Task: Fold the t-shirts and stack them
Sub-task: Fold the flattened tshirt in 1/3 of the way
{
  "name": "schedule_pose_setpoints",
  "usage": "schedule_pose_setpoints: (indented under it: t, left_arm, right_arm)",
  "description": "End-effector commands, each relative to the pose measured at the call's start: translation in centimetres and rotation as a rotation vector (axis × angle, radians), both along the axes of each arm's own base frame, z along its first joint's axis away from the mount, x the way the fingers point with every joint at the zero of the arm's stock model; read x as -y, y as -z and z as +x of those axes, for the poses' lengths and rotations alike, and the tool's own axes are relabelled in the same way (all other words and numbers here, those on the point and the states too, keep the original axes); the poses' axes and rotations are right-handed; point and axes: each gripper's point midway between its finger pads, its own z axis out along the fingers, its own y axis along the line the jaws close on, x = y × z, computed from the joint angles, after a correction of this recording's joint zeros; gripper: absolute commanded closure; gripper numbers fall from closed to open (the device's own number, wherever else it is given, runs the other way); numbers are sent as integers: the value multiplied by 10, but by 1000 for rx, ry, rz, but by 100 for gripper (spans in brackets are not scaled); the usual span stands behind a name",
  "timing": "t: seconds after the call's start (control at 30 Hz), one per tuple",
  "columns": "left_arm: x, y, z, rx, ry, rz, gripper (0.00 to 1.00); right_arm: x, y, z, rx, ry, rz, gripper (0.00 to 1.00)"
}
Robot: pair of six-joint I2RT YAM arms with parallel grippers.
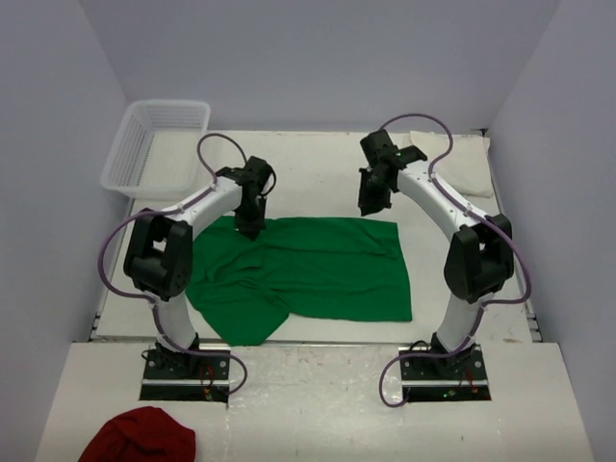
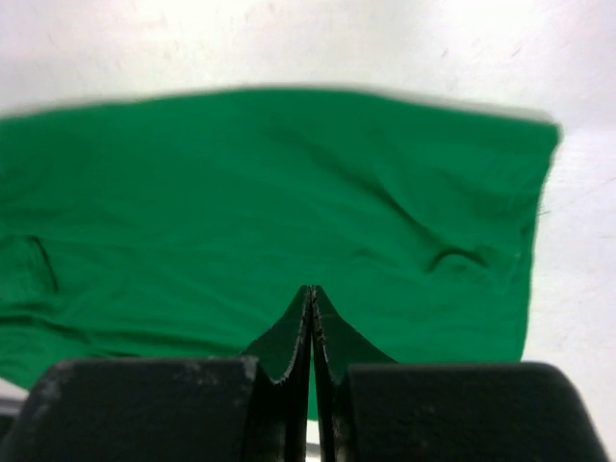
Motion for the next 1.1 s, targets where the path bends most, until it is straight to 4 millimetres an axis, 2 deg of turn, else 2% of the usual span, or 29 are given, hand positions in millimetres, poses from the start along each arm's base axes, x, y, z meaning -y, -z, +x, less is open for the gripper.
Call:
schedule_pose_setpoints:
  t: [0.0, 0.13, 0.33, 0.53, 0.83, 1.07]
  left_arm:
    - [-13, -18, -4, 58, -9, 27, 100]
    - [-21, -18, -17, 42, -22, 49, 100]
    - [-41, -16, -34, -3, -61, 141, 100]
    - [-48, 2, -45, -72, -85, 176, 100]
    - [-48, 25, -29, -129, -98, 117, 100]
    - [-44, 32, -15, -139, -90, 90, 100]
  right_arm:
    - [-17, 30, -37, -169, -135, 90, 100]
    - [-21, 55, -57, -307, -163, 99, 100]
    - [-30, 49, -66, -327, -175, 134, 100]
    - [-38, 55, -74, -357, -179, 154, 100]
    - [-39, 67, -68, -409, -180, 128, 100]
    - [-40, 72, -62, -455, -150, 98, 100]
